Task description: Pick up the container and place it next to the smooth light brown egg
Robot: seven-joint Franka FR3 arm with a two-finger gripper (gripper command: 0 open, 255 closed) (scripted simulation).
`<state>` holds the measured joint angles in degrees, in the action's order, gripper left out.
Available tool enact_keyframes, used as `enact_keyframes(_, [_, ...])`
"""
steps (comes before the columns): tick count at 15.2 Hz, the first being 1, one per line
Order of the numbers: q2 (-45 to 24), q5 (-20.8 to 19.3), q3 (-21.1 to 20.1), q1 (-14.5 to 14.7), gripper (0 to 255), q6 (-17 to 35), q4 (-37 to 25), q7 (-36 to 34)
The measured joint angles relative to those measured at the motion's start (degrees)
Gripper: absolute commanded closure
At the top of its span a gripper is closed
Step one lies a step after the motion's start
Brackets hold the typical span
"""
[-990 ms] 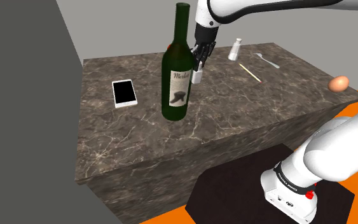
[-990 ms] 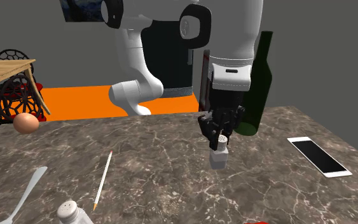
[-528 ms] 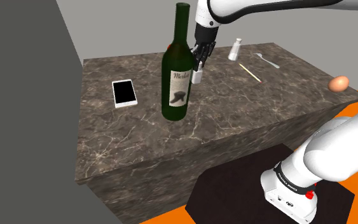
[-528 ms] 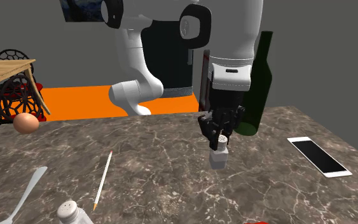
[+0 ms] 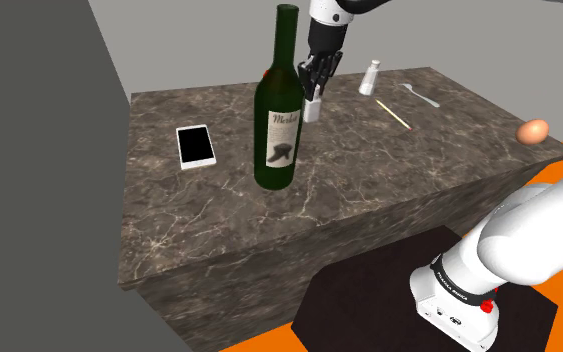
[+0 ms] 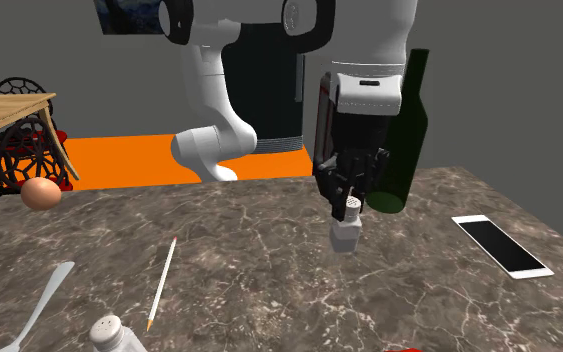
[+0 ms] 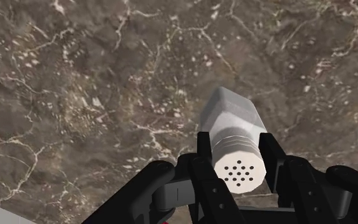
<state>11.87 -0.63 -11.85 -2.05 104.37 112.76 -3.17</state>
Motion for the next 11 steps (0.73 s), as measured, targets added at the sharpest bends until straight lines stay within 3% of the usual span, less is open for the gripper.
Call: enact_keyframes(11, [-0.9,-0.2,0.2,-0.2,255,-8.5,-9.4,0.4])
